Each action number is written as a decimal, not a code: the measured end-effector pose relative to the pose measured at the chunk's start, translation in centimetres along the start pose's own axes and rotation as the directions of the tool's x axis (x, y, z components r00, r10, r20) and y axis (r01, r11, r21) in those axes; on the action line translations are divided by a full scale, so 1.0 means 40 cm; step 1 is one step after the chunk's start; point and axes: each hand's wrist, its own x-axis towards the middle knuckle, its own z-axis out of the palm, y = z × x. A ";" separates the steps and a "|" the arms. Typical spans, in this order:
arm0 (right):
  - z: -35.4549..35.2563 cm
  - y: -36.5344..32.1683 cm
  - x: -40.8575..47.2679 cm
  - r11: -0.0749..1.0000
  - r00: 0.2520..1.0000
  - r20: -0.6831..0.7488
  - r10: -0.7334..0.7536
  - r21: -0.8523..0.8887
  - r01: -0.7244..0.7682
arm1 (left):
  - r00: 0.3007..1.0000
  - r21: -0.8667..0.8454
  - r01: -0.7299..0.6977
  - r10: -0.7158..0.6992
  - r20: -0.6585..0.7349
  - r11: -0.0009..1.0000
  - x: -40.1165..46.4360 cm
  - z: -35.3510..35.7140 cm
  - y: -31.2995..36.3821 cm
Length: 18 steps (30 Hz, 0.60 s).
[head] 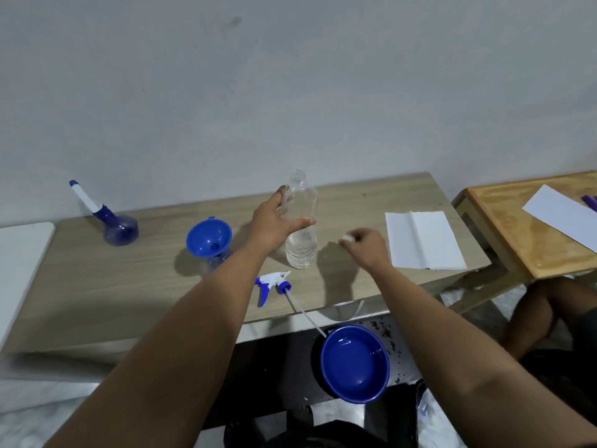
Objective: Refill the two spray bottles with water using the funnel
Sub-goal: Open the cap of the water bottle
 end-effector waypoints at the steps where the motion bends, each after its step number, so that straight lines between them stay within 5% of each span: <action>1: 0.023 0.045 -0.008 0.998 0.998 0.043 0.045 -0.050 -0.043 | 1.000 -0.005 0.004 -0.004 0.004 1.000 0.001 0.002 -0.002; 4: 0.086 0.133 -0.028 0.978 0.989 0.085 0.118 -0.183 -0.101 | 1.000 0.003 0.013 -0.013 0.008 1.000 0.008 0.006 -0.013; 9: 0.121 0.127 -0.045 0.935 0.999 0.028 0.026 -0.356 -0.015 | 1.000 -0.035 0.016 -0.016 0.003 0.999 0.010 0.006 -0.017; 13: 0.111 0.020 -0.046 0.979 0.979 0.022 -0.202 0.034 0.201 | 1.000 -0.033 -0.007 0.007 -0.009 0.999 0.002 0.010 -0.005; 18: 0.087 -0.161 -0.044 0.866 0.919 0.084 -0.384 0.378 0.328 | 0.997 0.033 0.012 -0.015 0.077 0.999 -0.001 -0.007 0.017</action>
